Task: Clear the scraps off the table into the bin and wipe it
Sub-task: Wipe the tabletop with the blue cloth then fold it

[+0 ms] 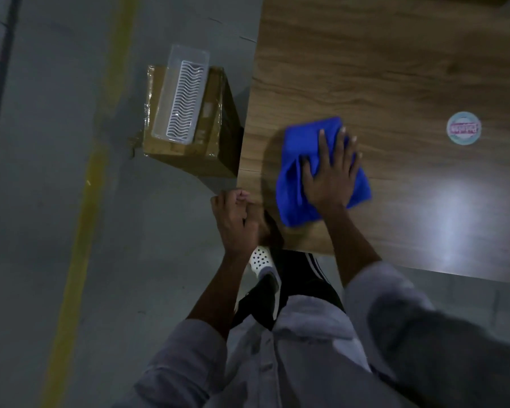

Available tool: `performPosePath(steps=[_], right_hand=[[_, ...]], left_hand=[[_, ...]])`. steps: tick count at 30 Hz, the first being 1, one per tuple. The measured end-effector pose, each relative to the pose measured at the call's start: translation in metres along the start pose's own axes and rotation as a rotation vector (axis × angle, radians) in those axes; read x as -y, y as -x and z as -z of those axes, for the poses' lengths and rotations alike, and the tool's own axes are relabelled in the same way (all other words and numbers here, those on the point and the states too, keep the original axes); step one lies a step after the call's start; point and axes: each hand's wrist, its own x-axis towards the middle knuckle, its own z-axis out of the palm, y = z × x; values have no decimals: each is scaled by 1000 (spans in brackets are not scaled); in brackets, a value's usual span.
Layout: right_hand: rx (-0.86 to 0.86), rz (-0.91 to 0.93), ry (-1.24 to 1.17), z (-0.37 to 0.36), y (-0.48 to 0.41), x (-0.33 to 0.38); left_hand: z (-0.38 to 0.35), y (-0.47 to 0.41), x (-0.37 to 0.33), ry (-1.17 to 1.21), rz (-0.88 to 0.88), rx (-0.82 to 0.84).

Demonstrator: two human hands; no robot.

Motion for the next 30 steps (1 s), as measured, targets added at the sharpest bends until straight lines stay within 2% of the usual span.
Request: performPosePath(steps=[2, 3, 6, 8, 10, 13, 15, 17, 19, 21, 23, 25, 27, 30], right_hand=[[-8, -36, -5, -3, -40, 38], [10, 12, 16, -8, -48, 58], [80, 360, 126, -23, -18, 82], [117, 480, 121, -21, 16, 53], [119, 418, 53, -11, 21, 11], [86, 194, 65, 5, -26, -28], [18, 53, 35, 17, -80, -19], [-31, 15, 23, 19, -128, 14], [-12, 109, 41, 8, -150, 56], [19, 304, 132, -6, -133, 87], [68, 534, 210, -13, -95, 82], [134, 650, 150, -9, -76, 48], [146, 599, 96, 5, -90, 13], [76, 383, 100, 18, -157, -7]], left_hand=[[-6, -7, -2, -9, -13, 29], [-10, -13, -5, -4, -23, 23], [-22, -31, -22, -15, -34, -52], [-29, -41, -32, -57, -19, -84], [-35, -55, -37, -81, -46, -78], [-48, -75, -36, -69, -90, -55], [-59, -87, -37, -53, -83, -32], [-70, -99, -41, -26, -82, -26], [-79, -112, -45, -10, -106, -57], [-86, -125, -47, -5, -109, -123], [-91, -136, -48, -18, -58, -168], [-95, -149, -48, -35, -6, -166], [-101, -161, -48, -35, -73, -144], [-112, -173, -53, -18, -126, -81]])
